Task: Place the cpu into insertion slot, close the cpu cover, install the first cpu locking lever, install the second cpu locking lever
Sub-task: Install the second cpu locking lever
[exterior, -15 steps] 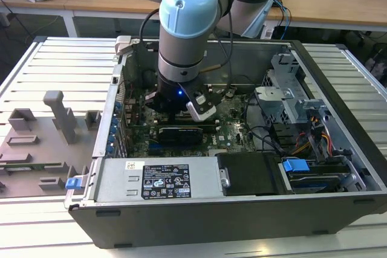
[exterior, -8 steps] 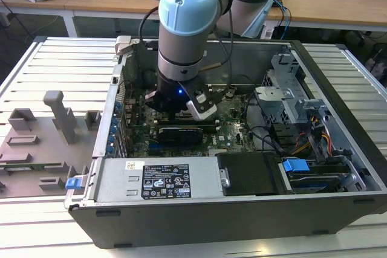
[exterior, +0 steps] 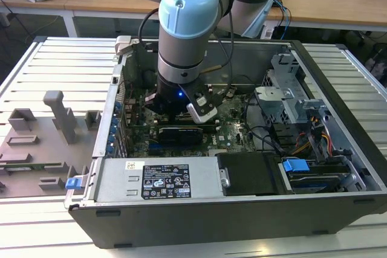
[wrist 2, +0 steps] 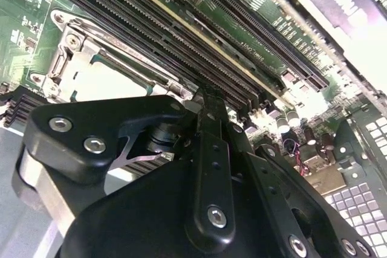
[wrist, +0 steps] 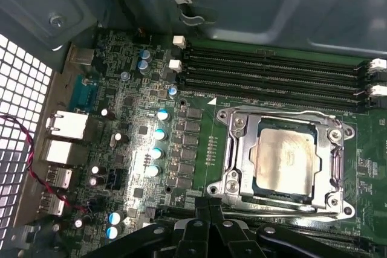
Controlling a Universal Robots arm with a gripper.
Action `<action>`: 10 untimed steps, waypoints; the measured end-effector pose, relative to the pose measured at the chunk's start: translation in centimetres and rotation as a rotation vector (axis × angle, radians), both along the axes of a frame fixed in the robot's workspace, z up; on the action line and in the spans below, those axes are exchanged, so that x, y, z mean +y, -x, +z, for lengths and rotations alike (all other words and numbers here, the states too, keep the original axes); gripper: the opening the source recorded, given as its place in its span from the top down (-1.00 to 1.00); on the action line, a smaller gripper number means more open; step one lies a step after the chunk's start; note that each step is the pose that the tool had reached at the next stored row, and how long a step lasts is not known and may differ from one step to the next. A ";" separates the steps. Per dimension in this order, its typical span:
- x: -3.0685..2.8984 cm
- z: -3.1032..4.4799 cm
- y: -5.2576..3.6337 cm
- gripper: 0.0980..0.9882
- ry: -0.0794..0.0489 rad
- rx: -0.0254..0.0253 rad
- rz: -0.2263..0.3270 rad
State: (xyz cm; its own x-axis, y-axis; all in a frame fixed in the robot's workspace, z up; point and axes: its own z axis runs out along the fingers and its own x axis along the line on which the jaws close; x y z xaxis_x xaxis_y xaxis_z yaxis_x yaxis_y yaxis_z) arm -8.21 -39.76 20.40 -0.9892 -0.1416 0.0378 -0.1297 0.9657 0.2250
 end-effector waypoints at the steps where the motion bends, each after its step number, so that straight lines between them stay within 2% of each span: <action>1: 0.03 -0.04 0.00 0.98 0.000 -0.0001 0.000; 10: 0.87 -0.52 0.01 0.98 -0.004 0.0000 0.003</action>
State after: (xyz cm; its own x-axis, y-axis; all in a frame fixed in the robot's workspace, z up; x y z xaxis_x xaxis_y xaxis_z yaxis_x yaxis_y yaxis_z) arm -8.21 -38.88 19.88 -0.9888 -0.1448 0.0372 -0.1326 0.9644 0.2288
